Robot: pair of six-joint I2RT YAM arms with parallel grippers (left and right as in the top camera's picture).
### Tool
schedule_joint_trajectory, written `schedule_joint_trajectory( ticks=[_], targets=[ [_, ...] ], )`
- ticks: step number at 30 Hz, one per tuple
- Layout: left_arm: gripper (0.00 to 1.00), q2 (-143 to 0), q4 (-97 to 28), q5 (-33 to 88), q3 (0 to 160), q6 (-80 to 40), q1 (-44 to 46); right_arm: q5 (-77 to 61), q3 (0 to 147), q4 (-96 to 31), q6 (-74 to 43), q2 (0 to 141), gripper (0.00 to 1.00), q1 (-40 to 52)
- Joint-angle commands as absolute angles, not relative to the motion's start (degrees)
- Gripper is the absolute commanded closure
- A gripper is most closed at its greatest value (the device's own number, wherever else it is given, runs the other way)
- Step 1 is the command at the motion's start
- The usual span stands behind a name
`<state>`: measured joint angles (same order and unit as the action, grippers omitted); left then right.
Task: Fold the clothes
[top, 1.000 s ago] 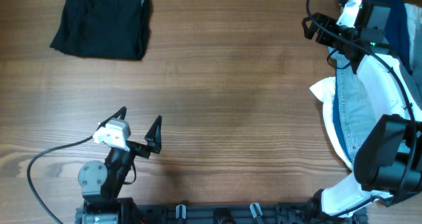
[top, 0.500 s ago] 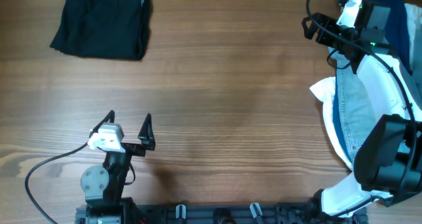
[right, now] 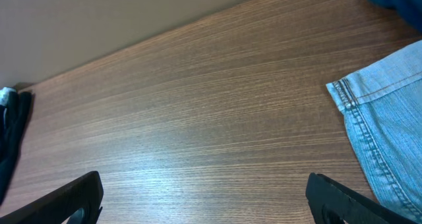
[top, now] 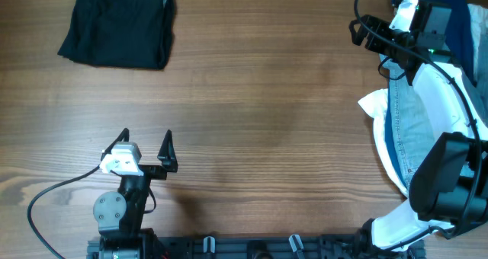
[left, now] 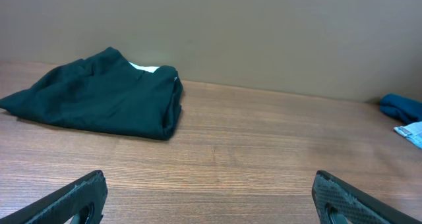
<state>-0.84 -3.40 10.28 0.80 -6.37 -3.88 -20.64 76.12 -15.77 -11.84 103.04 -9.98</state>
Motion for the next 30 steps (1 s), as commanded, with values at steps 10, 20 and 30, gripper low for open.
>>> schedule_joint_trajectory(
  ticks=[10,20,30],
  targets=[
    [0.00,-0.4,-3.4,9.5,0.3,-6.9,-4.4,-20.3,75.8,-17.9,-10.9,98.9,0.00,-9.0],
    [0.00,-0.4,-3.4,9.5,0.3,-6.9,-4.4,-1.4,74.9,-23.9,-6.3,76.9,0.00,3.0],
    [0.00,-0.4,-3.4,9.5,0.3,-6.9,-4.4,-2.7,48.3,-7.0,3.0,50.4,0.00,4.9]
  ],
)
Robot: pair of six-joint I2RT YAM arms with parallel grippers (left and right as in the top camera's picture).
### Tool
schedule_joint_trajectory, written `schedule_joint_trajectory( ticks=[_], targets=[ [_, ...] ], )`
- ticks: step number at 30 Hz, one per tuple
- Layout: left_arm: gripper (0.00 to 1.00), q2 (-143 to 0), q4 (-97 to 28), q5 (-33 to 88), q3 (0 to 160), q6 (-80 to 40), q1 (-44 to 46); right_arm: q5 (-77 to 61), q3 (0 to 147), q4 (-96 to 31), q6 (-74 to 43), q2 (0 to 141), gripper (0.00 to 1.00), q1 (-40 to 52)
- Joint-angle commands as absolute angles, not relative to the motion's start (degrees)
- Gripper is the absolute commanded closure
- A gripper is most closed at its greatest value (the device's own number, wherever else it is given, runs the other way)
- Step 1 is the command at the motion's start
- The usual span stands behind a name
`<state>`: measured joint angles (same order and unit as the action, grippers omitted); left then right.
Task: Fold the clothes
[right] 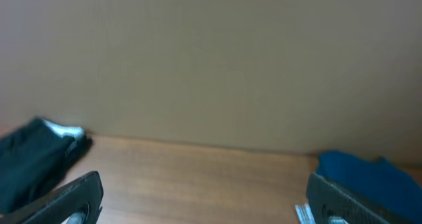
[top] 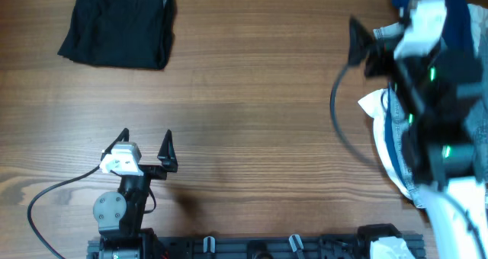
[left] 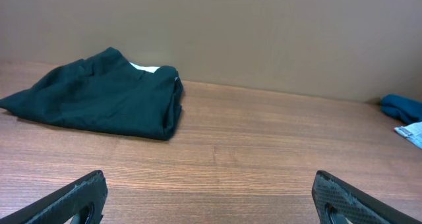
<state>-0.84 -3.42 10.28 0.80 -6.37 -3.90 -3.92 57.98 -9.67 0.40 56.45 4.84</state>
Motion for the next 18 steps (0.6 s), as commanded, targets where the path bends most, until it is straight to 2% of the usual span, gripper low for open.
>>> schedule_joint_trajectory(
  ticks=[1,11,18],
  targets=[
    [0.00,-0.4,-3.4,9.5,0.3,-6.9,-4.4,-3.2,43.6,-5.2,2.9,46.7,0.00,4.8],
    [0.00,-0.4,-3.4,9.5,0.3,-6.9,-4.4,-8.8,10.5,7.3,3.0,19.1,0.00,3.5],
    [0.00,-0.4,-3.4,9.5,0.3,-6.9,-4.4,-8.6,1.0,7.2,3.0,8.3,0.00,3.5]
  ],
)
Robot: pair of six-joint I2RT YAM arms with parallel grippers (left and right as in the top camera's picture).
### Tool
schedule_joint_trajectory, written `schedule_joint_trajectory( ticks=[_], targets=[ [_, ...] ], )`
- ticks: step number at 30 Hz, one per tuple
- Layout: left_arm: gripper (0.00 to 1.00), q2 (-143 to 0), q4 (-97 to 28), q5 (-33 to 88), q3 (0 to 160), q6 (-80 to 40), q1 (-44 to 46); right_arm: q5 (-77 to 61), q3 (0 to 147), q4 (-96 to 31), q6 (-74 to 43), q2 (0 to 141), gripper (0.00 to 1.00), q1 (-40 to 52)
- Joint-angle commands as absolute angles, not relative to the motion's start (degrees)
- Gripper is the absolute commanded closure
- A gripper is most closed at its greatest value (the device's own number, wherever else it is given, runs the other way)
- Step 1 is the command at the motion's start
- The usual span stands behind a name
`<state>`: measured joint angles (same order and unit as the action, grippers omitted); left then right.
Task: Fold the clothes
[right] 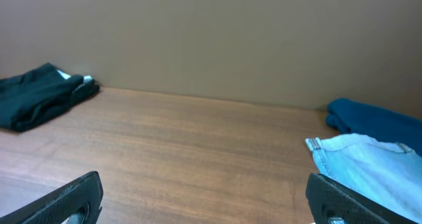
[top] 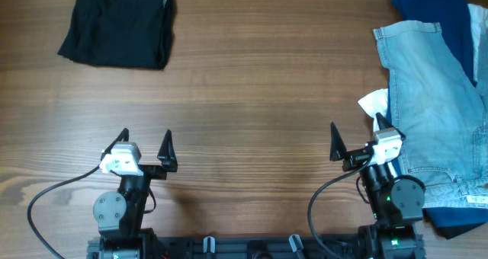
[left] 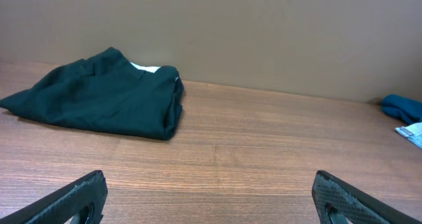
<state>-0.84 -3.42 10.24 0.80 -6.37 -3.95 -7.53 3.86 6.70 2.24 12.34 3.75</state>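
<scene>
A folded dark green garment (top: 118, 27) lies at the table's far left, also visible in the left wrist view (left: 99, 102) and in the right wrist view (right: 39, 102). A light blue denim garment (top: 431, 99) is spread unfolded along the right side (right: 369, 165), with a dark blue garment (top: 427, 11) behind it (right: 376, 118). My left gripper (top: 145, 141) stands open and empty at the front left (left: 211, 201). My right gripper (top: 355, 131) stands open and empty at the front right, just left of the denim (right: 204, 197).
A white piece of cloth (top: 372, 104) pokes out from under the denim's left edge, close to my right gripper. More dark blue fabric (top: 457, 221) lies at the front right corner. Bare wooden table (top: 259, 99) stretches between the two piles.
My right arm has gone from raised over the pile at the far right to low at the table's front edge, still open. The denim now shows fully. The left arm has not moved.
My right gripper was open at the far right, looking down at the denim's waistband corner. Then it was raised there, facing the back wall. Now it sits empty at the front edge. The left gripper and the folded green garment stayed put throughout.
</scene>
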Motion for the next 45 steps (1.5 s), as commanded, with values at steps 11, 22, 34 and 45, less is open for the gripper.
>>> schedule_joint_trajectory(
  ticks=[11,22,34,45],
  targets=[
    [0.00,-0.4,-3.4,9.5,0.3,-6.9,-4.4,-8.4,0.3,0.6,2.9,0.2,0.00,3.5],
    [0.00,-0.4,-3.4,9.5,0.3,-6.9,-4.4,-8.4,0.3,0.7,2.9,0.8,0.00,3.5],
    [0.00,-0.4,-3.4,9.5,0.3,-6.9,-4.4,-8.4,0.3,0.7,2.9,0.9,0.00,3.5],
    [0.00,-0.4,-3.4,9.5,0.3,-6.9,-4.4,-8.4,0.3,0.7,2.9,0.9,0.00,3.5]
  ],
)
